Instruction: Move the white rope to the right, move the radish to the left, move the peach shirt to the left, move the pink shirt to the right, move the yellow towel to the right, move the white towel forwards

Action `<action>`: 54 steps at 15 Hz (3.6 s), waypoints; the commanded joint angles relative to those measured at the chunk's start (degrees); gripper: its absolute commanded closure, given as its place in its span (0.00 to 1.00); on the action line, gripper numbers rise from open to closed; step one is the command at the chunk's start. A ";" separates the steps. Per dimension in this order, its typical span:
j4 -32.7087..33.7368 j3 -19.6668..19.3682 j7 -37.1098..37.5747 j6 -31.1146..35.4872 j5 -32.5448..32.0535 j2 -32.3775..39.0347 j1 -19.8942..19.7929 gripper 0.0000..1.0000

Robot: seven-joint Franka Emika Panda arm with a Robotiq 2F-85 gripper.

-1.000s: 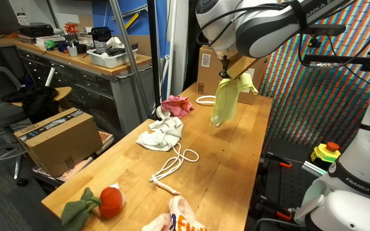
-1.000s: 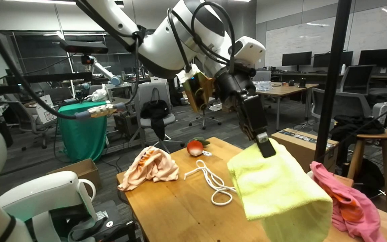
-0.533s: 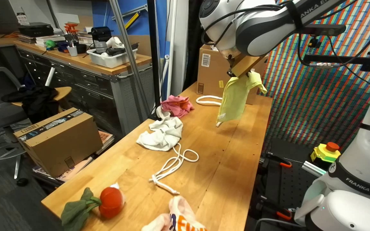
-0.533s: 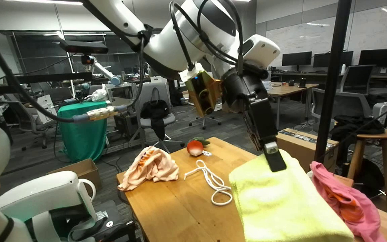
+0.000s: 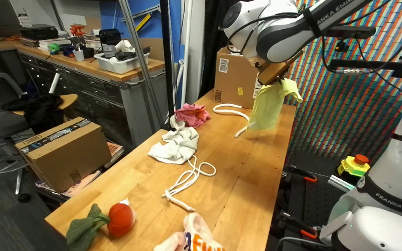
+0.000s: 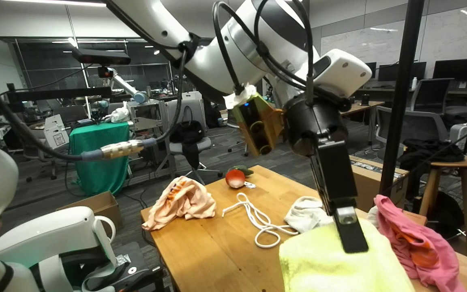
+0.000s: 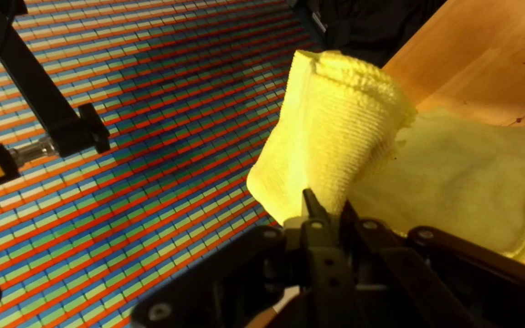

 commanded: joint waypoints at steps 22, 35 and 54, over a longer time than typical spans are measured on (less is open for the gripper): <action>18.95 -10.56 18.00 -1.03 -5.41 28.66 -5.89 0.96; 23.47 -13.36 24.17 -1.00 -5.56 36.45 -7.48 0.96; 25.22 -13.49 34.60 5.46 -5.98 38.50 -8.03 0.23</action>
